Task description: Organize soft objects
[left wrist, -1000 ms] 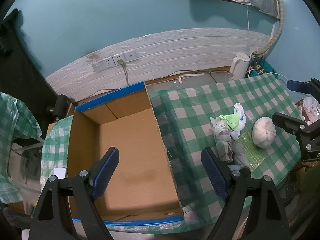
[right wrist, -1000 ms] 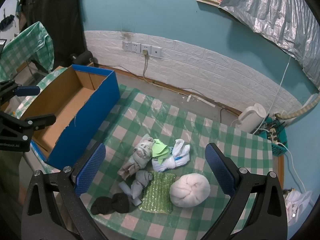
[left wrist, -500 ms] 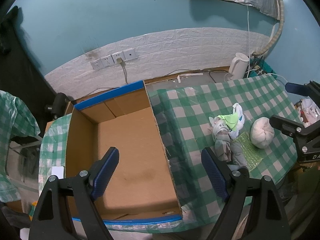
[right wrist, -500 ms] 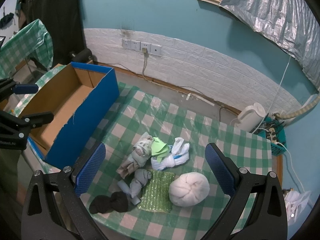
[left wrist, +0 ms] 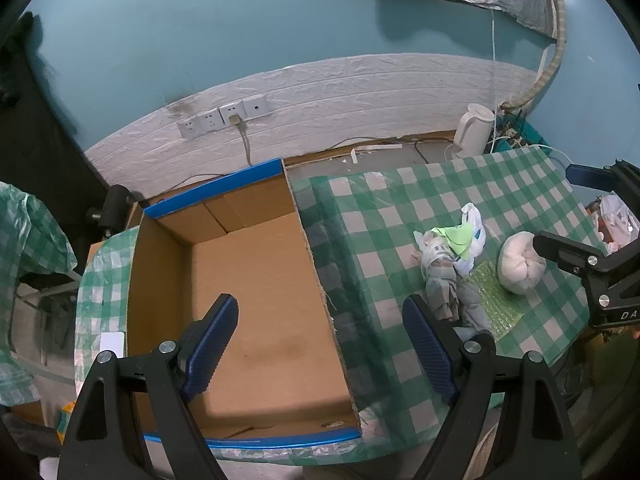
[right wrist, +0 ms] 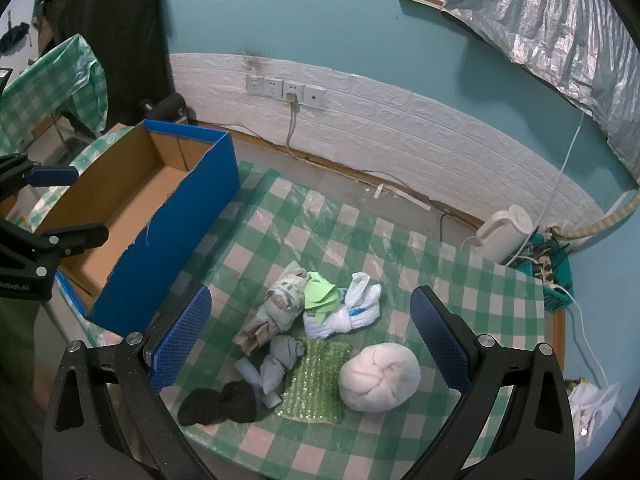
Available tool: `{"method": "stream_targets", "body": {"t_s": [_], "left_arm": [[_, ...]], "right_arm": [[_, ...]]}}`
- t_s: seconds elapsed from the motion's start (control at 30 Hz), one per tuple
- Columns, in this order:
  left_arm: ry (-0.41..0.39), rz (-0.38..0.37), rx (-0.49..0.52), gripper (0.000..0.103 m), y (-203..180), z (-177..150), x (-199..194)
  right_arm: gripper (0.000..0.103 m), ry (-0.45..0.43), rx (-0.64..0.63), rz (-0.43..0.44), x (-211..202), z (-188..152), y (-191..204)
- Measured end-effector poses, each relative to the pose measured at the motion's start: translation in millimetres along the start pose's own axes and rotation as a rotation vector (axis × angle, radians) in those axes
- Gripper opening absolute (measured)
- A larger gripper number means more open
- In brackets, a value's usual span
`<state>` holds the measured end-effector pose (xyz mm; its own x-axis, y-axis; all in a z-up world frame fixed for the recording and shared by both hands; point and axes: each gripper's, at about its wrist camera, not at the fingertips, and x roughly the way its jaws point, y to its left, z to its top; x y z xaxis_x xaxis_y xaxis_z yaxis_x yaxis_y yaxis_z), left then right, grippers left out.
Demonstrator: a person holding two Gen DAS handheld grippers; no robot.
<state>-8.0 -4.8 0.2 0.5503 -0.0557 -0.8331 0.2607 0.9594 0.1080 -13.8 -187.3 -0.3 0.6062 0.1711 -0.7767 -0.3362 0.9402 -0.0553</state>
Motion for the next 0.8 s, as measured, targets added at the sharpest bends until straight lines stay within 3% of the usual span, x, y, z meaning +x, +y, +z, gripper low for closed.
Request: {"method": "stream_targets", "body": {"t_s": [0.8], "left_arm": [[0.011, -0.013, -0.003, 0.086, -6.0, -2.7, 0.8]], "right_arm": [[0.1, 0.008, -0.004, -0.004, 1.8, -1.9, 0.1]]}}
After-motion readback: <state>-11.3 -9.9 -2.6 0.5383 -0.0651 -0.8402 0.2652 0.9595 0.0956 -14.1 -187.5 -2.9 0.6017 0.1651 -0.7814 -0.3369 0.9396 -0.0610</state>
